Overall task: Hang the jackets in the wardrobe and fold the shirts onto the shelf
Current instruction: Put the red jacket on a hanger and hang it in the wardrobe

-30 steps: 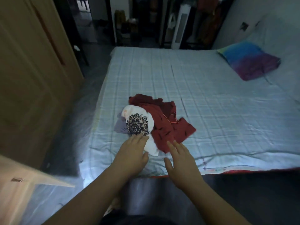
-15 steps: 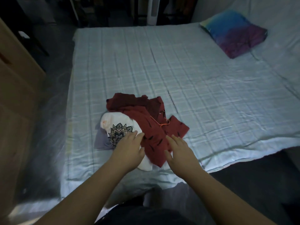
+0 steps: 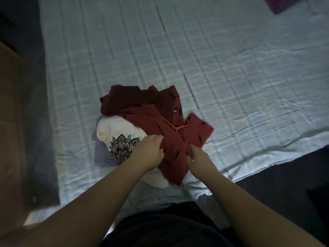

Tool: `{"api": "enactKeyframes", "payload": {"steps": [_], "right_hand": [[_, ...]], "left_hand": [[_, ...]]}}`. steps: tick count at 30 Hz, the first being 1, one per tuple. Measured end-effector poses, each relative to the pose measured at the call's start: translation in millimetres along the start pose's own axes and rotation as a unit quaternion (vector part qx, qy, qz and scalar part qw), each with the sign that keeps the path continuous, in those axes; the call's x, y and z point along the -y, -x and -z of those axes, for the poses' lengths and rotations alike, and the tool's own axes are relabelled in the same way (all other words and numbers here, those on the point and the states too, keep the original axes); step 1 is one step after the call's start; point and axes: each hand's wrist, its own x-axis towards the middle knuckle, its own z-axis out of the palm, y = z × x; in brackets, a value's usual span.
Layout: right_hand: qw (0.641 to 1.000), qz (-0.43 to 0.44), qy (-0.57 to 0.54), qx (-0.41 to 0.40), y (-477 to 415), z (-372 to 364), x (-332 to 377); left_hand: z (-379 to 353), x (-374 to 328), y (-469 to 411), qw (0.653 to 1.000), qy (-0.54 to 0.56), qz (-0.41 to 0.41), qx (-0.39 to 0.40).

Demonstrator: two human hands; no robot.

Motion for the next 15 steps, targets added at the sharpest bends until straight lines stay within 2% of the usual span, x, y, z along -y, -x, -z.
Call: {"api": "enactKeyframes", "payload": {"steps": [5, 11, 15], "right_hand": [[0.995, -0.047, -0.037, 0.085, -68, -24, -32], [0.976, -0.156, -0.063, 0.136, -142, -47, -58], [0.964, -0.176, -0.078, 0.185, -165, -59, -62]], "left_hand": [[-30, -4, -45, 0.997, 0.042, 0.045, 0.046], [-71, -6, -88, 0.987, 0.073, 0.08, 0.117], [-83, -7, -99, 0.977, 0.109, 0.125, 0.133]]}}
